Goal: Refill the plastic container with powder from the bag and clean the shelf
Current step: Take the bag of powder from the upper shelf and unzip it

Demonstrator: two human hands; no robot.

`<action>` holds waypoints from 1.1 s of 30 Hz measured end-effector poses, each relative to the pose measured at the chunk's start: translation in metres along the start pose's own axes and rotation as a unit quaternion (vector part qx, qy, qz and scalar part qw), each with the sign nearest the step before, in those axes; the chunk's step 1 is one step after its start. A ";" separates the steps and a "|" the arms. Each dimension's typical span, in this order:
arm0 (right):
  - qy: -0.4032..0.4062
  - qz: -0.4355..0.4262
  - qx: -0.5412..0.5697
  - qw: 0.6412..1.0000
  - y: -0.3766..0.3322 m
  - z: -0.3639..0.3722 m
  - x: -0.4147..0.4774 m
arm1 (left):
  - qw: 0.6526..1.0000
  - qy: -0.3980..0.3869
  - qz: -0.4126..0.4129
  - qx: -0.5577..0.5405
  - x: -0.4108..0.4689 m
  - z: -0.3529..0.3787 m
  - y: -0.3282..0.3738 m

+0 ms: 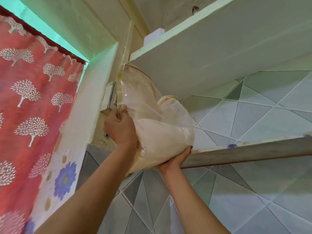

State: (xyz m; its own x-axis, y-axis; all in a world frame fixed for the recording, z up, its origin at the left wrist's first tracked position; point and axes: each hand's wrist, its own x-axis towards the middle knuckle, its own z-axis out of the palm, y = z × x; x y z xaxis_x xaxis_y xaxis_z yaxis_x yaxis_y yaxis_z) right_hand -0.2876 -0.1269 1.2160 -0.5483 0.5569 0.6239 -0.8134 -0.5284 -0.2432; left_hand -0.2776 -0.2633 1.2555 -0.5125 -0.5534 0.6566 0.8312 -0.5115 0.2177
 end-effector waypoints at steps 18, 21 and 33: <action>0.193 0.039 -0.008 0.980 -0.148 -0.149 -0.260 | 0.977 -0.071 -0.202 -0.022 -0.263 -0.090 0.107; 0.246 0.040 -0.012 0.968 -0.177 -0.183 -0.303 | 0.967 -0.085 -0.240 -0.006 -0.316 -0.100 0.116; 0.389 -0.035 -0.312 0.866 -0.252 -0.260 -0.423 | 0.896 -0.199 -0.394 0.038 -0.490 -0.135 0.082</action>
State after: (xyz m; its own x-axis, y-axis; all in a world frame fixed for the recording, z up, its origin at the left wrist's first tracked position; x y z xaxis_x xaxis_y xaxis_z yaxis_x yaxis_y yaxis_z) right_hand 0.0984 -0.0626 0.8206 -0.2610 0.9651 0.0226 -0.6625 -0.1621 -0.7313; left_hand 0.0125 -0.1231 0.8543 -0.8424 0.2463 0.4794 0.2643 -0.5864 0.7657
